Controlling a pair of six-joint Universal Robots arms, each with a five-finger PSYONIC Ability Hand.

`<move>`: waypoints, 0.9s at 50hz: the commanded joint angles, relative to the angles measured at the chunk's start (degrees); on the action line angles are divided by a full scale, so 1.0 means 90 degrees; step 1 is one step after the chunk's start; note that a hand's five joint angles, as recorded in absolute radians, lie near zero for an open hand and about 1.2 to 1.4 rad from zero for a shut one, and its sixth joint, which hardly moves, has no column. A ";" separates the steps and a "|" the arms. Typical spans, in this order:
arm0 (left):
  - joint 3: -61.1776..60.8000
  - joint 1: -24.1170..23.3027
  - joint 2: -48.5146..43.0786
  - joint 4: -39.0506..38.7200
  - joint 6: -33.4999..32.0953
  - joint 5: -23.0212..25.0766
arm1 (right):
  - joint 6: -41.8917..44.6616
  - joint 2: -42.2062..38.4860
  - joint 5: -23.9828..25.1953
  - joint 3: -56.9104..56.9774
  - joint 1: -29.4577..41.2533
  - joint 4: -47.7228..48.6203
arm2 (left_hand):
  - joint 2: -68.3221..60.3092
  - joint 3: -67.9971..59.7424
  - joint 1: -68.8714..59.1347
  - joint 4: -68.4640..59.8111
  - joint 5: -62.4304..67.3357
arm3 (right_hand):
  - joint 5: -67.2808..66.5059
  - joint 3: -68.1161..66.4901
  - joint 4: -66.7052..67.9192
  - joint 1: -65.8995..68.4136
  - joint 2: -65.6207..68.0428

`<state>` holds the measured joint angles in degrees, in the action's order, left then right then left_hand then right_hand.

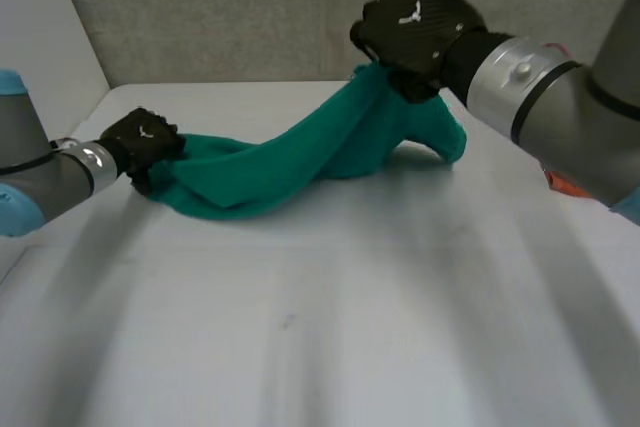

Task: Fold the laundry.

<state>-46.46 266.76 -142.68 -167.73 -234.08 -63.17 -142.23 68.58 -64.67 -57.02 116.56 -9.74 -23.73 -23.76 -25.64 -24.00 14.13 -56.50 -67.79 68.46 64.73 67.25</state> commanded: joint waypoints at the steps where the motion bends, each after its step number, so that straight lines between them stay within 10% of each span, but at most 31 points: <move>1: 0.0426 -0.0119 -0.0299 0.0150 0.0150 -0.0295 | -0.0368 0.0378 -0.0021 -0.0295 -0.0031 0.0096 | -0.5986 -0.5983 -0.5774 -0.5956 0.5942 | -0.1500 -0.1356 0.1282 0.1697 0.1416; 10: 0.0913 -0.0392 -0.0367 -0.0191 0.0755 -0.0490 | -0.0076 -0.0412 -0.0518 0.0045 -0.0285 0.0583 | -0.6253 -0.6249 -0.6040 -0.6222 0.6208 | -0.1500 -0.1356 0.1282 0.1697 0.1416; 23: 0.4020 -0.0803 0.0462 -0.2964 0.3702 -0.3009 | 0.0130 -0.2269 -0.3331 0.2976 -0.0442 0.5680 | -0.6253 -0.6249 -0.6040 -0.6222 0.6208 | -0.1500 -0.1356 0.1282 0.1697 0.1416; 45: -0.0959 -0.0559 0.1225 -0.3542 0.4047 -0.2044 | -0.0827 -0.1692 -0.2698 -0.1368 -0.0451 0.4374 | -0.6253 -0.6249 -0.6040 -0.6222 0.6208 | -0.1500 -0.1356 0.1282 0.1697 0.1416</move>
<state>-42.09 260.67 -130.67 -198.24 -195.28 -83.23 -147.85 56.36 -89.97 -59.82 112.83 32.62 -68.57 -68.11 -65.86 -68.63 57.19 -57.75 -68.10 68.73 64.73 67.25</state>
